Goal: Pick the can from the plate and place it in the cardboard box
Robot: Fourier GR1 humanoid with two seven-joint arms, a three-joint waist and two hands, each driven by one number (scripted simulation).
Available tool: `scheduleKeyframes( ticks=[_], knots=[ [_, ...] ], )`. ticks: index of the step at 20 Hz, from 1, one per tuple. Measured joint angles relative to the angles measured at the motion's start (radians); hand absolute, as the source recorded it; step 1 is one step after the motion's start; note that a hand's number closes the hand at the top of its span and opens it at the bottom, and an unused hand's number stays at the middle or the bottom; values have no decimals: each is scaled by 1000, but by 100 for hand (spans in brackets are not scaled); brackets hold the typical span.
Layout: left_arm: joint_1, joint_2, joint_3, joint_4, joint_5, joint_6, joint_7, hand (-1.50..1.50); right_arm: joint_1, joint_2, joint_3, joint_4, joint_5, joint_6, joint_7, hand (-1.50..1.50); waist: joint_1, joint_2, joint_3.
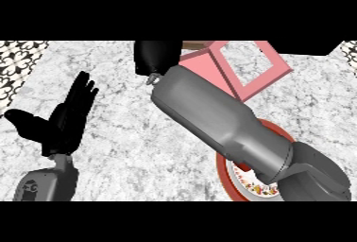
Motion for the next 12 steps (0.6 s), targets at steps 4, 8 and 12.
scheduleKeyframes(
  ticks=[4,8,12],
  knots=[
    [4,-3,-3,2,-6,4,-4,0,6,3,-4,112,-24,-34,-49,150,-7,1,0],
    [1,2,3,-7,0,1,2,0,16,5,-13,226,-67,50,-106,150,-4,4,0],
    [6,-2,-4,-21,-7,8,11,0,54,6,-45,311,-135,169,-157,-150,-6,6,1]
  ],
)
